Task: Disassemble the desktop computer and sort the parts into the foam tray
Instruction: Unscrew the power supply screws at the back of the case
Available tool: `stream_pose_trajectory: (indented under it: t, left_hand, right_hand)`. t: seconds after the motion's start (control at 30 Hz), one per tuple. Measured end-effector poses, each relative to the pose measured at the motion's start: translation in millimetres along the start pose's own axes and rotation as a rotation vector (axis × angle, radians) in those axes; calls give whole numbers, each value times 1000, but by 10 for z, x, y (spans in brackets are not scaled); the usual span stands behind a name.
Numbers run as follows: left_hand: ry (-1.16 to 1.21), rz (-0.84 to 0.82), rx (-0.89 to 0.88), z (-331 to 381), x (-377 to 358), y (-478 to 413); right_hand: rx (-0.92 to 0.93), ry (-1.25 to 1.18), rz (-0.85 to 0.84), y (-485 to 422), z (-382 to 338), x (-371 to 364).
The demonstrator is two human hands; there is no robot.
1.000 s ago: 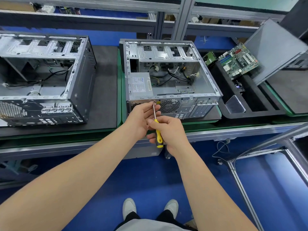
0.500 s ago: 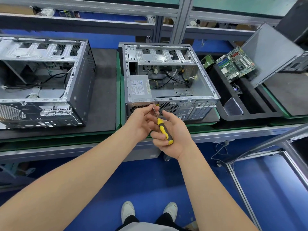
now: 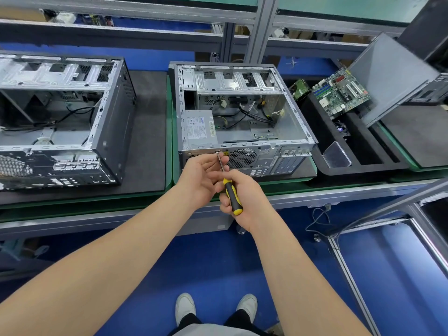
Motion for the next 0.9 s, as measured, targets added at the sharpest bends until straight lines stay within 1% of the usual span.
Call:
stream_pose_trajectory:
  t: [0.1,0.17,0.2,0.3,0.33,0.4,0.43,0.5,0.57,0.63,0.7,0.77,0.8,0.9]
  left_hand:
    - [-45,32,-16,20,23,-3]
    - [-76,42,-26,22,32,-10]
    - [-76,44,-27,17,35,-16]
    - [-28,40,-31,8,50,-33]
    - [-11,29,-32,8,45,-36]
    - [4,6,-26,-5,30,-43]
    - [-6,-1,-21,-16,25,-45]
    - [-44,-4,-10,-36,21,-50]
    - [-80,6,-23,-35,31,-62]
    - [-129,23,-46,-15,45,-62]
    - [-195,23,-52,2,41,-46]
    - [-226,21,-53,15,35,-35]
    - [-225,20,-36,7,36,-30]
    - [-171,-8,36,-39,28,-19]
  right_hand:
    - [44,154,75,24,-53,10]
    - [145,336,134,54,-137,19]
    - [223,465,167,78,-198,9]
    - [466,949,304,169,-381,-70]
    - [520,1093,344,190,-402,-110]
    - [569,1359,457,222,-390,-182]
    - [587,1453,503,230,-373,-216]
    - [615,1485,532,235,-351,-247]
    - [610,1383,475,225,-387,-214]
    - [536,1153,312,159,-404,-126]
    - [354,734,161,67,-340,-3]
    - [88,234,41,28,-165,30]
    - [-22,38,-24,38,-85,-16]
    - [-244,-365,-196,99,82,-197]
Point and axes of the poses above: each hand's wrist, its own y-axis away from the middle knuckle, its own x-axis out of the back of the hand, z = x × y, the point moved 8 cm from there along -y, towards the middle knuckle, and after that the axes turned 9 degrees about -y, right-handed, at the moved point
